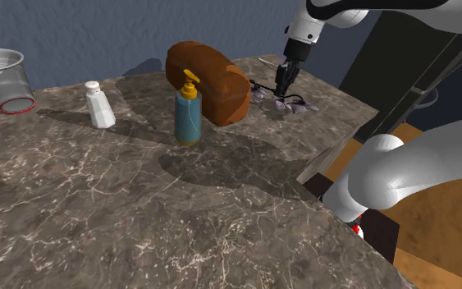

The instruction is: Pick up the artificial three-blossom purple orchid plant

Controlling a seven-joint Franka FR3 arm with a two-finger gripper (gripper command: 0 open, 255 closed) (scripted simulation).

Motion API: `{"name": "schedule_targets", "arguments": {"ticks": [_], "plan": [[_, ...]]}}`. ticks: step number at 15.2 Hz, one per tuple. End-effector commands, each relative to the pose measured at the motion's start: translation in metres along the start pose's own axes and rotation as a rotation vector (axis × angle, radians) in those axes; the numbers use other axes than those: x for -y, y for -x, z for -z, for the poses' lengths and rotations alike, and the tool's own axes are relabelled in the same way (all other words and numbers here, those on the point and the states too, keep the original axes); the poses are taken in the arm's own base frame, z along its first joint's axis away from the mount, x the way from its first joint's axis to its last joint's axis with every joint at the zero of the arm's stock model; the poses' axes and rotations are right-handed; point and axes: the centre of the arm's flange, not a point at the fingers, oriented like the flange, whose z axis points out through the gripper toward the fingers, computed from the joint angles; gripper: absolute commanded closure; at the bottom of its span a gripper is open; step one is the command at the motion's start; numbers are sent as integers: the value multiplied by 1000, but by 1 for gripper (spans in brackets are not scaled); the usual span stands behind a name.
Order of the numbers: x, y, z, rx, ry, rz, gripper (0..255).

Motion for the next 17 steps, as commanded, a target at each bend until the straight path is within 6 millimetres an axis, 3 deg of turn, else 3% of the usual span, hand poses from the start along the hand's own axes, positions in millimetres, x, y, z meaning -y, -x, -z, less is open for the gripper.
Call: {"name": "schedule_targets", "arguments": {"ticks": [1,6,17], "plan": [[-2,0,-4,7,1,-4,255],[-2,1,-3,7,1,-4,255],[11,4,53,7,1,-4,255]]}}
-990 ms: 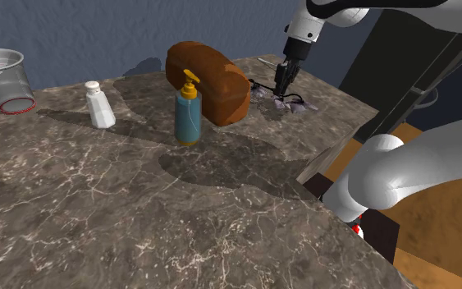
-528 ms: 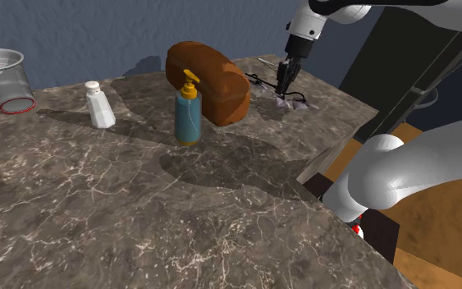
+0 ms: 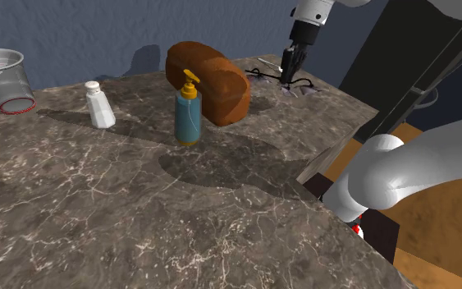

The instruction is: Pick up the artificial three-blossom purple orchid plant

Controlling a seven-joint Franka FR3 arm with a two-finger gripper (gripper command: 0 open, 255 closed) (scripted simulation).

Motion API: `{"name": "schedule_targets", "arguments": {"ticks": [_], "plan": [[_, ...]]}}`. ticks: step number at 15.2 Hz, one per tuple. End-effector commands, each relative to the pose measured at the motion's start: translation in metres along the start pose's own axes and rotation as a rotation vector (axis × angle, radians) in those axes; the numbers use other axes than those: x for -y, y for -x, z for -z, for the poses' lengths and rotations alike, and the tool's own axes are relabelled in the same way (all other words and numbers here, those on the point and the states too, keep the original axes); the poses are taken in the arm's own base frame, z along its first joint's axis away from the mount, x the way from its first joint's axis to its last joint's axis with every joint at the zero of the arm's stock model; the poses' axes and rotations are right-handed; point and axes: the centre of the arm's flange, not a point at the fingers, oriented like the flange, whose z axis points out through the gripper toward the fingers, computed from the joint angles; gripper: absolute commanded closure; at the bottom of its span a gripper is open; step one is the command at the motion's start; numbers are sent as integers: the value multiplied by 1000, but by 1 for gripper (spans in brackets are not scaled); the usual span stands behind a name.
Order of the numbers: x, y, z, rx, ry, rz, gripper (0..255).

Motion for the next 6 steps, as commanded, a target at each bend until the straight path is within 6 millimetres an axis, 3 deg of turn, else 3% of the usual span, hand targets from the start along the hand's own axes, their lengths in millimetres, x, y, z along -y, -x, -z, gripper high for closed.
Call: {"name": "schedule_targets", "arguments": {"ticks": [1,6], "plan": [[2,1,11,0,0,0,255],[5,2,28,0,0,0,255]]}}
